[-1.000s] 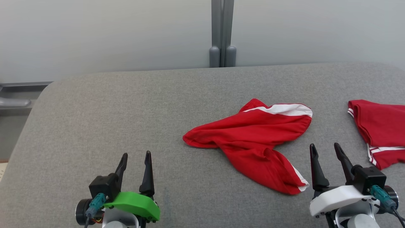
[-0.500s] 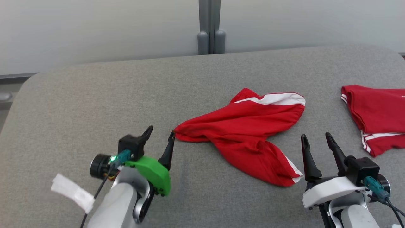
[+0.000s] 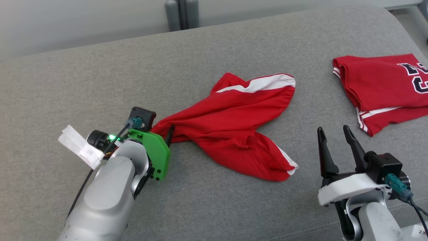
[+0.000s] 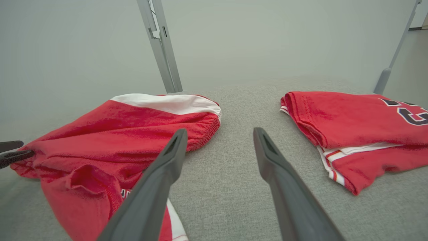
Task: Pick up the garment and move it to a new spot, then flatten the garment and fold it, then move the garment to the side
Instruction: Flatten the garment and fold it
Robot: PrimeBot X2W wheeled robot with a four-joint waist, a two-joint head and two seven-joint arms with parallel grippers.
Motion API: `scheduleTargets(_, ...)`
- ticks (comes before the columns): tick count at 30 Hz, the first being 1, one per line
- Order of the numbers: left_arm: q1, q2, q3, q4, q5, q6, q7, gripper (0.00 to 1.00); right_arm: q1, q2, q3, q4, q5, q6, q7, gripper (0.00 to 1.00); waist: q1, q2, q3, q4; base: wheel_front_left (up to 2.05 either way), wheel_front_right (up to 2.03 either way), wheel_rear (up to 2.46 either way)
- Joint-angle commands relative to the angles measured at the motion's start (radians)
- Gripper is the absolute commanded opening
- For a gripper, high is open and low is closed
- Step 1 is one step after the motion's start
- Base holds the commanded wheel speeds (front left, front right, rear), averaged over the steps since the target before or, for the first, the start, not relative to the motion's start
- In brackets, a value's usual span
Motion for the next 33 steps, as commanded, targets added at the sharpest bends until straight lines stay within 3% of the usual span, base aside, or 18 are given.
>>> scheduleTargets(1, -0.023, 0.007, -0.001, 0.017, -0.005, -0.002, 0.0, 1.0, -0.015, -0.002, -0.006, 0.003, 0.003, -0.001, -0.009, 1.0, 0.0, 0.0, 0.04, -0.042, 0.0, 0.0, 0.0)
scheduleTargets(4, -0.039, 0.006, -0.01, 0.057, -0.019, -0.008, 0.015, 0.98, -0.018, -0.002, -0.01, 0.011, 0.003, -0.001, -0.011, 1.0, 0.0, 0.0, 0.041, -0.046, 0.0, 0.0, 0.0)
scheduleTargets(5, -0.04, 0.003, -0.014, 0.068, -0.027, -0.009, 0.022, 0.49, -0.018, -0.002, -0.011, 0.014, 0.003, -0.001, -0.013, 1.0, 0.0, 0.0, 0.04, -0.046, 0.0, 0.0, 0.0)
scheduleTargets(6, -0.041, 0.001, -0.019, 0.075, -0.032, -0.011, 0.025, 0.32, -0.018, -0.002, -0.011, 0.017, 0.003, -0.001, -0.014, 1.0, 0.0, 0.0, 0.038, -0.046, 0.0, 0.0, 0.0)
scheduleTargets(7, -0.042, 0.002, -0.022, 0.075, -0.037, -0.013, 0.015, 0.0, -0.018, -0.002, -0.011, 0.019, 0.003, -0.001, -0.015, 1.0, 0.0, 0.0, 0.036, -0.045, 0.0, 0.0, 0.0)
scheduleTargets(20, -0.039, -0.008, -0.082, -0.032, 0.034, 0.011, -0.312, 0.0, 0.024, -0.002, -0.037, 0.019, -0.015, -0.001, -0.016, 1.0, 0.0, 0.0, -0.044, 0.006, 0.0, 0.0, 0.0)
scheduleTargets(26, 0.105, 0.014, -0.197, -0.182, 0.087, -0.004, -0.349, 0.0, 0.064, -0.002, -0.077, 0.019, -0.029, -0.001, -0.016, 1.0, 0.0, 0.0, -0.08, 0.048, 0.0, 0.0, 0.0)
scheduleTargets(33, 0.278, 0.033, -0.316, -0.286, 0.09, -0.009, -0.313, 0.0, 0.08, -0.002, -0.107, 0.027, -0.045, -0.001, -0.016, 1.0, 0.0, 0.0, -0.092, 0.088, 0.0, 0.0, 0.0)
